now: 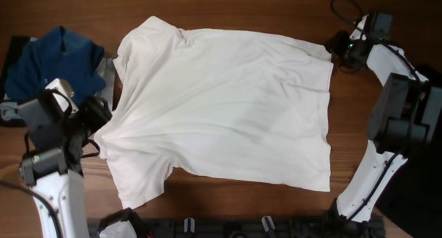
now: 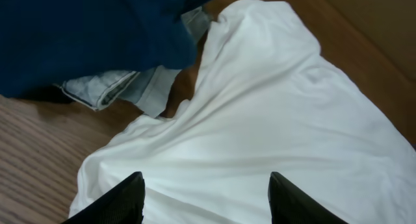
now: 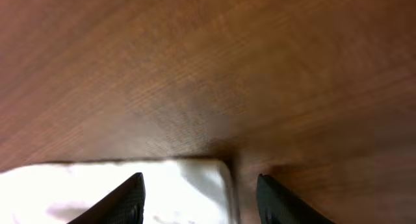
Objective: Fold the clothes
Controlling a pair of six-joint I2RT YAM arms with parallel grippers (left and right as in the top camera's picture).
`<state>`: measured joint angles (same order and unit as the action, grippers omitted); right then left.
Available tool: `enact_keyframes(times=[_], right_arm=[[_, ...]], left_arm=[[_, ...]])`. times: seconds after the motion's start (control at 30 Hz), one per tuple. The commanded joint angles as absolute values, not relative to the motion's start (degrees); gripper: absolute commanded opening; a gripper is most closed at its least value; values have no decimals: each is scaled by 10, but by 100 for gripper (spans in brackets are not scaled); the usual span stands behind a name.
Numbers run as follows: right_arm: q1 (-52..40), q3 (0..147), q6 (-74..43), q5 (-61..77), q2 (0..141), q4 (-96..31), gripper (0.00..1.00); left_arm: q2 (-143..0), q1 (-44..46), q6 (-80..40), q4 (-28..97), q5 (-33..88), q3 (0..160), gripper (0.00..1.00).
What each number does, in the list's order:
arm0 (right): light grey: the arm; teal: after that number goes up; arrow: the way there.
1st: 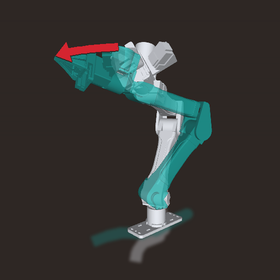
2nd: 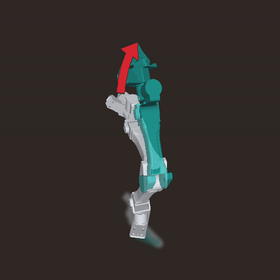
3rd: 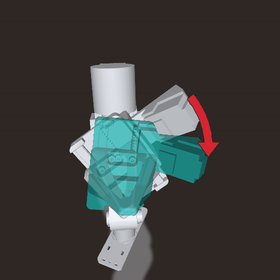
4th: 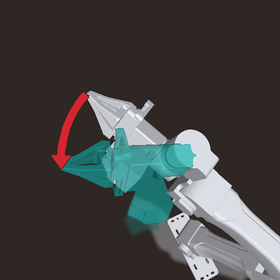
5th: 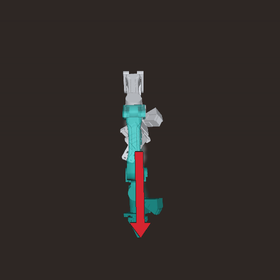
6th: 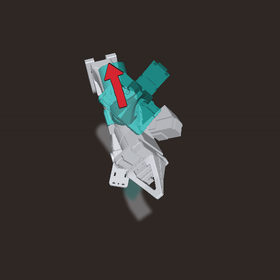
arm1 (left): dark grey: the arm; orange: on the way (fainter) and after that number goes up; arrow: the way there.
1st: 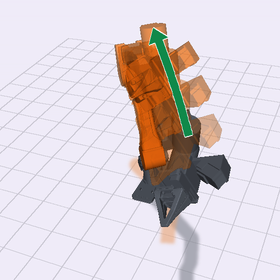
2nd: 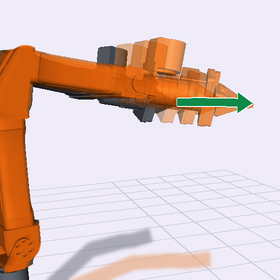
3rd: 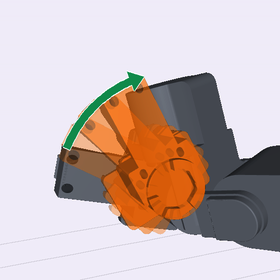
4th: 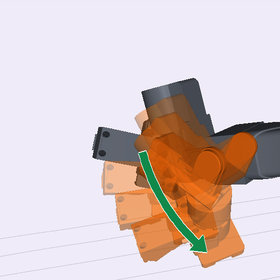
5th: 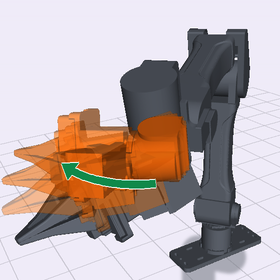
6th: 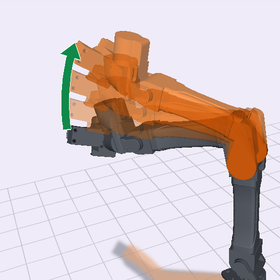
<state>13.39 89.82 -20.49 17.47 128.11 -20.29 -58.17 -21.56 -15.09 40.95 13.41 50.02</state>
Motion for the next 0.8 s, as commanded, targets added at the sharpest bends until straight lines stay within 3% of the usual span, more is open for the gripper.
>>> enact_keyframes(times=[0.0,0.1,0.13,0.2,0.27,0.43,0.6,0.77], right_arm=[[128,906,-211,194,1308,-201,52],[124,906,-211,199,1319,-199,37],[123,905,-210,204,1323,-197,26],[123,905,-210,216,1323,-194,13],[123,905,-211,216,1322,-187,4],[130,908,-257,236,1321,-136,4],[158,908,-362,367,1316,51,4],[189,908,-477,368,1316,231,4]], left_arm=[[-562,-197,-137,408,136,511,61],[-565,-193,-137,408,137,511,61],[-566,-192,-137,408,137,511,61],[-569,-192,-137,408,137,511,61],[-570,-192,-137,408,137,511,60],[-570,-192,-137,408,137,511,60],[-570,-192,-137,408,137,511,59],[-570,-192,-137,408,137,511,59]])
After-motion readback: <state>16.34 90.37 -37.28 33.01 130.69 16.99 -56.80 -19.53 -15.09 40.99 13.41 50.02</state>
